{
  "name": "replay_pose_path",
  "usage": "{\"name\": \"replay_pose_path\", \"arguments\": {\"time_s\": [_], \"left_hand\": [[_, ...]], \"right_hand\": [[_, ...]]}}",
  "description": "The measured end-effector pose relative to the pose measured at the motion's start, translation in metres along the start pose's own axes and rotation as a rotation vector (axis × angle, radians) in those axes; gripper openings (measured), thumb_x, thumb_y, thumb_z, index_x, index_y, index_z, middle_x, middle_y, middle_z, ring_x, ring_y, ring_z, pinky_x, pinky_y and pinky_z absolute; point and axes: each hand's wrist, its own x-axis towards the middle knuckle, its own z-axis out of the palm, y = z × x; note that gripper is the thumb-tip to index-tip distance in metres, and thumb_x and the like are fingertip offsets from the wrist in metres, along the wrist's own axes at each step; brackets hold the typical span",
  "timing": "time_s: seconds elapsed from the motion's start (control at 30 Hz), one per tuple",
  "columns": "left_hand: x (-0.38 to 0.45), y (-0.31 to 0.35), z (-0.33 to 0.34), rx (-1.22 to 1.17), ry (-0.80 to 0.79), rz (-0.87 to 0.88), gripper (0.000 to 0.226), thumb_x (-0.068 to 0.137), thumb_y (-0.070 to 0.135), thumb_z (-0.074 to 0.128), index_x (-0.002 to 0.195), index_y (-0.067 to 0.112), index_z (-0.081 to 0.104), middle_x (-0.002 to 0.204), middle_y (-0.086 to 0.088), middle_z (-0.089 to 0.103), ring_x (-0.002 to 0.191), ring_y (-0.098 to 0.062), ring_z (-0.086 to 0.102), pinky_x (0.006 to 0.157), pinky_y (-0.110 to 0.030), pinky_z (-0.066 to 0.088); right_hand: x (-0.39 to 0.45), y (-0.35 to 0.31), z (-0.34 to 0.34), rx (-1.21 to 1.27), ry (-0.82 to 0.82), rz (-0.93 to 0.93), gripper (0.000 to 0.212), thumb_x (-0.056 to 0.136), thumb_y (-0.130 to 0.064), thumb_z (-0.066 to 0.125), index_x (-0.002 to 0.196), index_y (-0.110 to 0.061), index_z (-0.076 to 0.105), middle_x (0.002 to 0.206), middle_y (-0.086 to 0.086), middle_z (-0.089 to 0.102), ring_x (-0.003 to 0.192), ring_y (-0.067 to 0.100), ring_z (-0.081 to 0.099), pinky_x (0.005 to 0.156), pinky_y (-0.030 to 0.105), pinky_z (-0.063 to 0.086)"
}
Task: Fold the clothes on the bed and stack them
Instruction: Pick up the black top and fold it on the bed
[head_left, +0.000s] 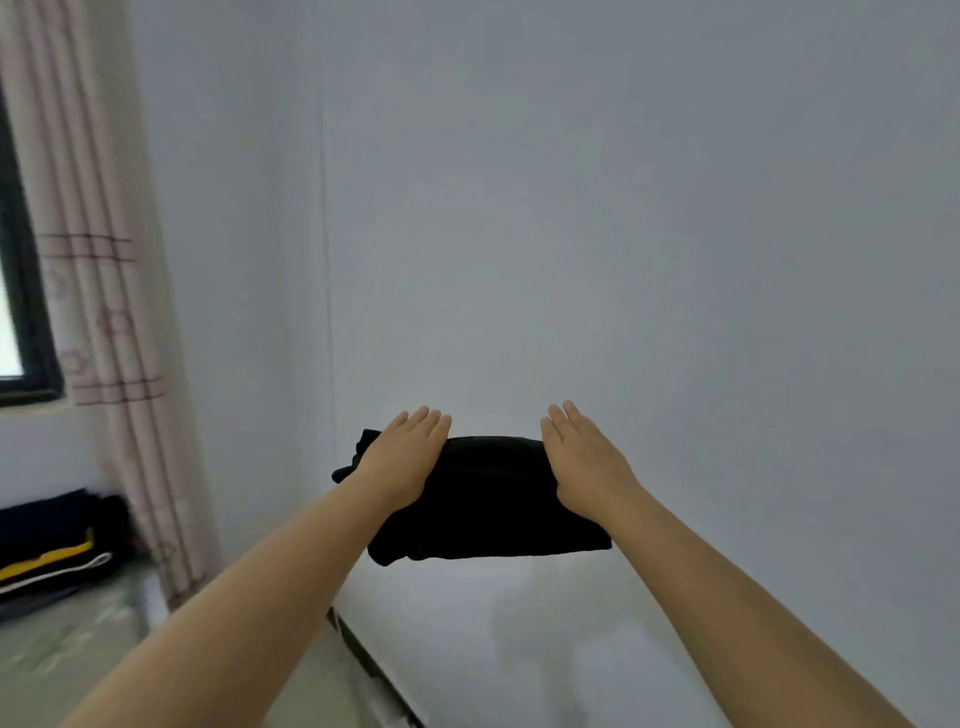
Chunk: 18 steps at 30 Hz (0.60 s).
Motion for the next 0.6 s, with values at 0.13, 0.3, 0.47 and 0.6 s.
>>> {"name": "replay_pose_path", "arguments": {"time_s": [0.13,0.3,0.47,0.6], "left_hand": [[0.004,-0.049,0.038,0.06,-0.101,-0.123,0.062,0.089,0.004,0.042,0.143,0.003,0.012,0.148,-0.01,0.022,0.137,-0.02,0.017,0.112,-0.031,0.011],[0.003,-0.124,0.091,0.112,-0.212,-0.265,0.067,0.091,0.004,0.039,0.145,0.003,0.0,0.155,-0.012,0.003,0.143,-0.023,0.001,0.114,-0.032,0.0],[0.001,-0.219,0.153,0.154,-0.283,-0.396,0.066,0.093,0.004,0.036,0.145,0.005,-0.003,0.155,-0.011,-0.001,0.143,-0.022,-0.002,0.114,-0.031,-0.002],[-0.004,-0.29,0.193,0.206,-0.373,-0.487,0.066,0.093,0.006,0.037,0.146,0.007,-0.004,0.155,-0.009,0.0,0.143,-0.021,-0.002,0.114,-0.032,-0.003]], "right_hand": [[0.063,-0.03,0.047,0.079,-0.026,-0.134,0.064,0.091,-0.002,0.04,0.144,0.001,0.005,0.154,0.017,0.001,0.142,0.031,-0.003,0.116,0.035,0.004],[0.147,-0.086,0.098,0.166,-0.05,-0.3,0.064,0.091,-0.001,0.038,0.144,0.001,0.002,0.154,0.017,-0.003,0.142,0.031,-0.007,0.115,0.035,0.0],[0.246,-0.16,0.149,0.209,-0.05,-0.46,0.065,0.092,-0.001,0.038,0.144,0.004,-0.001,0.153,0.019,-0.005,0.141,0.032,-0.01,0.115,0.036,-0.002],[0.315,-0.225,0.185,0.256,-0.122,-0.574,0.066,0.09,0.002,0.038,0.143,0.005,-0.002,0.153,0.02,-0.004,0.141,0.033,-0.009,0.115,0.036,-0.002]]}}
